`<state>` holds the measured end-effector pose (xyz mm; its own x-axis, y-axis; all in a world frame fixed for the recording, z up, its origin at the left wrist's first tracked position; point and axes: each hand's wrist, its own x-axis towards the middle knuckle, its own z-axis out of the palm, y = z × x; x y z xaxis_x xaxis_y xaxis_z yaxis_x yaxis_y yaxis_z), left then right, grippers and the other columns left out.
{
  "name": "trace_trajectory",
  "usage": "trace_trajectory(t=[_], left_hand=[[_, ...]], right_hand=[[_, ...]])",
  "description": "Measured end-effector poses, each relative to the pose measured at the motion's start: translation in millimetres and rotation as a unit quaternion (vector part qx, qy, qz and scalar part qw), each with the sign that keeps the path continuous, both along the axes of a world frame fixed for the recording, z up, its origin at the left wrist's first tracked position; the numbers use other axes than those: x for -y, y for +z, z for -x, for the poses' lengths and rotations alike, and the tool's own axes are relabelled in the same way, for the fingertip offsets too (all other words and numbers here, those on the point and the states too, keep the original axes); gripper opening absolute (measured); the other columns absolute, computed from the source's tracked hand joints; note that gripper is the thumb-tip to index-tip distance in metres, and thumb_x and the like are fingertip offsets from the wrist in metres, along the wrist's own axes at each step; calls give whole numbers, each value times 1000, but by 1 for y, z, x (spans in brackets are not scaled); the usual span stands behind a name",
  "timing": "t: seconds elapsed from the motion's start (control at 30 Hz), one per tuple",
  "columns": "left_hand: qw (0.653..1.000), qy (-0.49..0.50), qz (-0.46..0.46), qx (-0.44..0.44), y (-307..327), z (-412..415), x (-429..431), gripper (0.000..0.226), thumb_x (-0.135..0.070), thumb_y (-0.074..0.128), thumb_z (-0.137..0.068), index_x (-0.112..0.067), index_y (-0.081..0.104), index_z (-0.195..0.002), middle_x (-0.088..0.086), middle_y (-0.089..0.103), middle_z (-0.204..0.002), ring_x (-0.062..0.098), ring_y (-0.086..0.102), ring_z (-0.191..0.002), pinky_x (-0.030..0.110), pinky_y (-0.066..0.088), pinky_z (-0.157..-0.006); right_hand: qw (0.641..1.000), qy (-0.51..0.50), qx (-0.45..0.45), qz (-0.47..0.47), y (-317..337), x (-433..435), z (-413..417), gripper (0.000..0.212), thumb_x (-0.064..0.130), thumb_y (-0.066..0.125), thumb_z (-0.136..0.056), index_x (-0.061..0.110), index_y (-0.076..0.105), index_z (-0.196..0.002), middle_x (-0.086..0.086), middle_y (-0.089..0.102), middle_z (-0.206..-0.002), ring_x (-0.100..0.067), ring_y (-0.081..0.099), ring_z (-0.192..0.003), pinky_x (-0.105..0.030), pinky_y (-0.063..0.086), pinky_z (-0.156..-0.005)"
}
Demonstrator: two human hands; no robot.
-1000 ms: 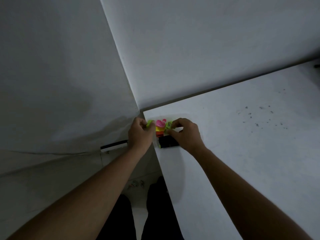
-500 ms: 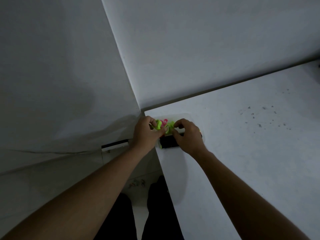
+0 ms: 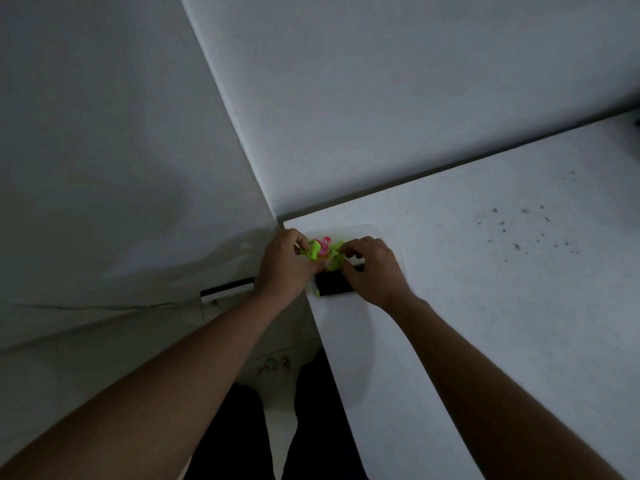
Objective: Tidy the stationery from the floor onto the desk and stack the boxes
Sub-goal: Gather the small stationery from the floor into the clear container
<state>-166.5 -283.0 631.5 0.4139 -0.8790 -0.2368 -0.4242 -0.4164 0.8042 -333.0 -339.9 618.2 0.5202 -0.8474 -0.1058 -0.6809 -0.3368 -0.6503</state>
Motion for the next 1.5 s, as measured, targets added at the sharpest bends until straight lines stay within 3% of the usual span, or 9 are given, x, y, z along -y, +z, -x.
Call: trace_trajectory(t=[0.3, 0.47, 0.67, 0.93, 1.1, 1.27, 1.37, 1.5], left_hand=[[991, -98, 8, 89, -2, 3, 0, 40, -30, 87, -62, -13, 55, -78, -1, 52, -93, 15, 49, -86, 30, 43, -66], [990, -101, 18, 96, -3, 3, -6, 32, -17, 82, -71, -15, 53, -84, -3, 46, -100, 16, 51, -87, 25, 39, -68], [992, -93, 38, 75, -4, 2, -5, 25, -8, 78, -74, -6, 55, -86, 2, 50, -94, 16, 51, -85, 24, 38, -69], [986, -110, 63, 110, -3, -2, -16, 30, -8, 74, -77, -9, 55, -101, 2, 56, -105, 13, 50, -99, 18, 35, -77], [988, -101, 50, 104, 4, -9, -37, 39, -8, 71, -79, -6, 54, -114, 9, 57, -118, 20, 50, -113, 9, 28, -85], [986, -114, 38, 115, 9, -25, -63, 36, -19, 72, -82, -8, 57, -112, 10, 59, -114, 22, 53, -112, 17, 33, -87], [983, -137, 32, 120, 11, -39, -83, 34, -24, 71, -83, -10, 61, -111, 8, 61, -115, 24, 54, -112, 20, 35, -88], [975, -175, 40, 134, 19, -66, -115, 34, -27, 74, -81, -9, 66, -108, 10, 64, -113, 27, 58, -109, 21, 37, -89]], right_hand=[[997, -68, 25, -37, -1, -2, 0, 18, 19, 60, -90, 14, 61, -107, -2, 64, -104, -17, 57, -96, -32, 53, -81], [996, -68, 26, -49, 0, -3, -2, 21, 21, 60, -91, 15, 62, -111, -1, 66, -108, -15, 58, -99, -32, 54, -86], [995, -66, 22, -66, 5, -6, -6, 23, 23, 61, -91, 15, 62, -113, -1, 66, -111, -13, 57, -99, -20, 43, -81], [995, -86, 16, -54, 3, -8, -6, 25, 21, 61, -90, 16, 60, -115, -2, 63, -113, -11, 55, -99, -19, 44, -81], [991, -121, 30, -46, 14, -12, -8, 24, 18, 59, -92, 16, 58, -115, -1, 62, -114, -10, 56, -101, -28, 53, -86], [986, -149, 69, -12, 33, -40, -20, 20, 13, 58, -92, 12, 60, -112, -3, 63, -112, -14, 57, -103, -31, 54, -88], [984, -148, 96, 29, 43, -66, -32, 14, 12, 58, -90, 9, 61, -104, -7, 65, -104, -22, 61, -96, -43, 55, -84], [986, -106, 94, 91, 53, -119, -58, 13, 13, 57, -86, 9, 63, -97, -9, 66, -92, -25, 61, -86, -45, 53, -74]])
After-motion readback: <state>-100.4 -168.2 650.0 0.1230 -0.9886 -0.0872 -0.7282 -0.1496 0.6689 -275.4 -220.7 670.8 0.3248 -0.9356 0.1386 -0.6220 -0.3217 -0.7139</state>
